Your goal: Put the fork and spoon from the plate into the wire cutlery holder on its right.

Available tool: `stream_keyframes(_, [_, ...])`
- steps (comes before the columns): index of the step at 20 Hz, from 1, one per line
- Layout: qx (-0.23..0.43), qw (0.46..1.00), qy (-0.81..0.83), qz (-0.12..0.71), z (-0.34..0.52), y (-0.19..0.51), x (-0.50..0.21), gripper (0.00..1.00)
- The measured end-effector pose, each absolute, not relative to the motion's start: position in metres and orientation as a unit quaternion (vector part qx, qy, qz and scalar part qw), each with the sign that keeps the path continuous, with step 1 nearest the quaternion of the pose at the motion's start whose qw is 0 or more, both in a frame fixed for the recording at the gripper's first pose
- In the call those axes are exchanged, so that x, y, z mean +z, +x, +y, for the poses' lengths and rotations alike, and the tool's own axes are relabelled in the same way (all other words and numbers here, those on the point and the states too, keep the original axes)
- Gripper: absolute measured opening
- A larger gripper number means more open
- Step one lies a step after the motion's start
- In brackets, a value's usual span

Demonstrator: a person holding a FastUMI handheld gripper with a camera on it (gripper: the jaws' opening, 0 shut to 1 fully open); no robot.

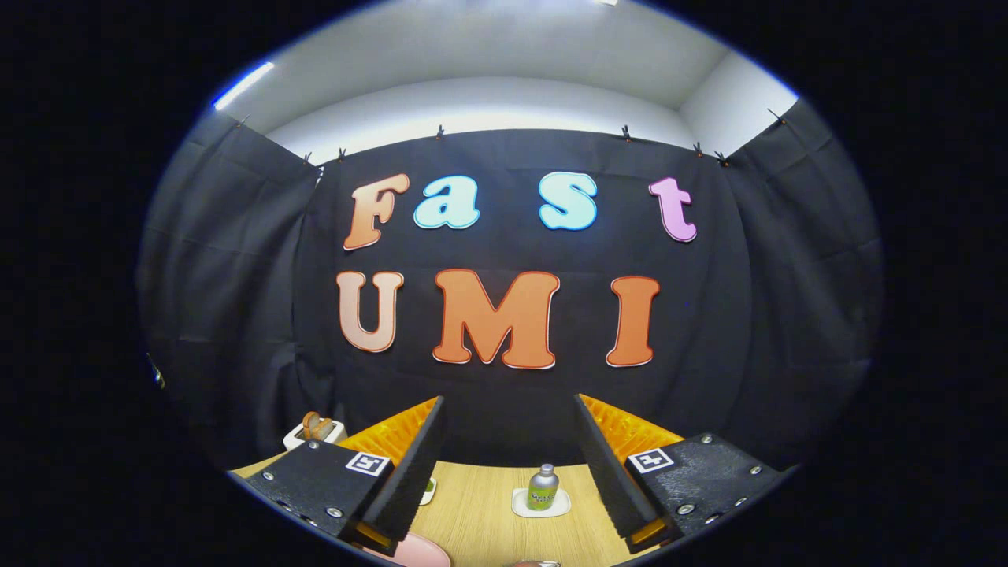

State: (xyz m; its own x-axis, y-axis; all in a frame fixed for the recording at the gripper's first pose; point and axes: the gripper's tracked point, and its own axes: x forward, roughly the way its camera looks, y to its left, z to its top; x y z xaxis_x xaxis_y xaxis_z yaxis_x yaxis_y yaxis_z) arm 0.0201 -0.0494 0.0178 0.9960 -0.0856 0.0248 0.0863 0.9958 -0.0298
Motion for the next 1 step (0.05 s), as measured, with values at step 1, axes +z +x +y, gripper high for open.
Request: stream_keyframes(1, [-0.042,0.999,-0.018,-0.016,-0.0475,0.0187,0.0184,0.94])
